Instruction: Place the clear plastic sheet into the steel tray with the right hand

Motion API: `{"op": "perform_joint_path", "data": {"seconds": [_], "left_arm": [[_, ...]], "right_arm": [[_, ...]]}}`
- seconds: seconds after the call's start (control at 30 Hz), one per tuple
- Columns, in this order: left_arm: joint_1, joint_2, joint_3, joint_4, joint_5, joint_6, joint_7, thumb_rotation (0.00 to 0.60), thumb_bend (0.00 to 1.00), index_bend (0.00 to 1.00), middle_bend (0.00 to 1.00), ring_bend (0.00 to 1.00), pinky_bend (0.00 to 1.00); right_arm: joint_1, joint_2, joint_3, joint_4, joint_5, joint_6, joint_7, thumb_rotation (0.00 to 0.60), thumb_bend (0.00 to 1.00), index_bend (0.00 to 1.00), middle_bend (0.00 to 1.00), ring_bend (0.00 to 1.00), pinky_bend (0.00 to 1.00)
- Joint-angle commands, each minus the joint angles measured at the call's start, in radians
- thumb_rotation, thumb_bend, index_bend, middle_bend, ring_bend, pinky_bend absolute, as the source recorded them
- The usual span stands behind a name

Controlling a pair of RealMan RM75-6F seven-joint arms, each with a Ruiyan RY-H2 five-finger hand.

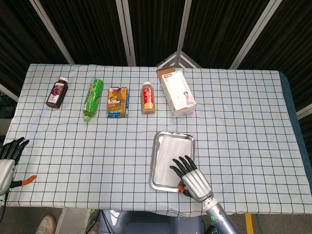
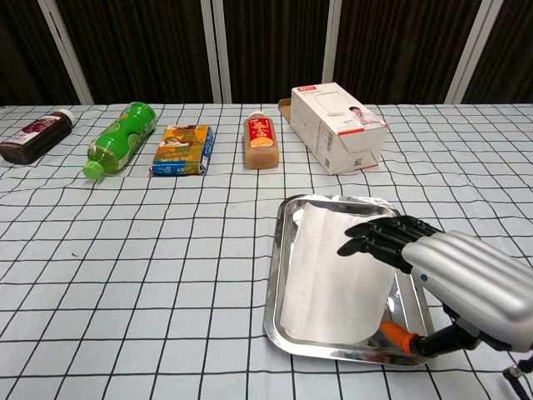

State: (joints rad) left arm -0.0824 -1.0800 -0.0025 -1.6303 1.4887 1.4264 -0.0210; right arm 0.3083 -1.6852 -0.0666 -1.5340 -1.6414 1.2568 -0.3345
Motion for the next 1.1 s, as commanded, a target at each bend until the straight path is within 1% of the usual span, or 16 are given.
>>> {"op": "perform_joint_path", "data": {"seconds": [0.03, 0.1, 0.23, 0.37, 0.5, 0.63, 0.77, 0.9, 1.0, 1.1], "left_arm": [[0.0, 0.0, 0.0, 0.0, 0.001, 0.0, -0.001, 0.6, 0.0, 0.0, 0.0, 0.0, 0.0], [0.0, 0.0, 0.001, 0.0, 0.001, 0.0, -0.001, 0.6, 0.0, 0.0, 0.0, 0.0, 0.0], [0.001, 0.001, 0.001, -0.001, 0.004, 0.003, -0.002, 0.6, 0.0, 0.0, 0.0, 0.0, 0.0], [0.002, 0.003, 0.001, -0.001, 0.001, 0.004, -0.008, 0.6, 0.0, 0.0, 0.0, 0.0, 0.0], [0.001, 0.004, 0.001, -0.002, 0.0, 0.0, -0.014, 0.6, 0.0, 0.0, 0.0, 0.0, 0.0], [0.001, 0.005, 0.001, -0.002, 0.003, 0.001, -0.014, 0.6, 0.0, 0.0, 0.0, 0.0, 0.0], [0.003, 0.005, 0.002, -0.002, 0.004, 0.004, -0.012, 0.6, 0.0, 0.0, 0.0, 0.0, 0.0], [0.005, 0.003, 0.004, 0.0, 0.008, 0.009, -0.006, 0.6, 0.0, 0.0, 0.0, 0.0, 0.0], [0.006, 0.001, 0.004, 0.0, 0.01, 0.012, 0.0, 0.6, 0.0, 0.0, 0.0, 0.0, 0.0], [0.008, -0.002, 0.004, 0.001, 0.016, 0.021, 0.012, 0.6, 0.0, 0.0, 0.0, 0.0, 0.0]], "right_arm": [[-0.007, 0.001, -0.011, -0.015, -0.015, 0.013, -0.007, 0.6, 0.4, 0.13, 0.07, 0.0, 0.0], [-0.011, -0.001, -0.018, -0.022, -0.028, 0.022, -0.018, 0.6, 0.4, 0.1, 0.06, 0.0, 0.0], [-0.018, -0.005, -0.022, -0.035, -0.044, 0.036, -0.054, 0.6, 0.4, 0.09, 0.06, 0.0, 0.0], [-0.025, 0.006, -0.01, -0.051, -0.026, 0.039, -0.086, 0.6, 0.4, 0.08, 0.05, 0.0, 0.0], [-0.031, 0.045, 0.005, -0.077, -0.007, 0.048, -0.108, 0.6, 0.4, 0.06, 0.05, 0.0, 0.0], [-0.037, 0.121, 0.014, -0.119, -0.01, 0.071, -0.133, 0.6, 0.4, 0.06, 0.05, 0.0, 0.0], [-0.057, 0.235, 0.012, -0.159, -0.026, 0.122, -0.145, 0.6, 0.4, 0.06, 0.05, 0.0, 0.0], [-0.102, 0.345, 0.004, -0.167, -0.035, 0.208, -0.091, 0.6, 0.4, 0.04, 0.02, 0.0, 0.0], [-0.133, 0.397, 0.001, -0.152, -0.025, 0.254, -0.051, 0.6, 0.4, 0.0, 0.0, 0.0, 0.0], [-0.163, 0.441, 0.002, -0.171, 0.012, 0.277, -0.011, 0.6, 0.4, 0.0, 0.0, 0.0, 0.0]]}}
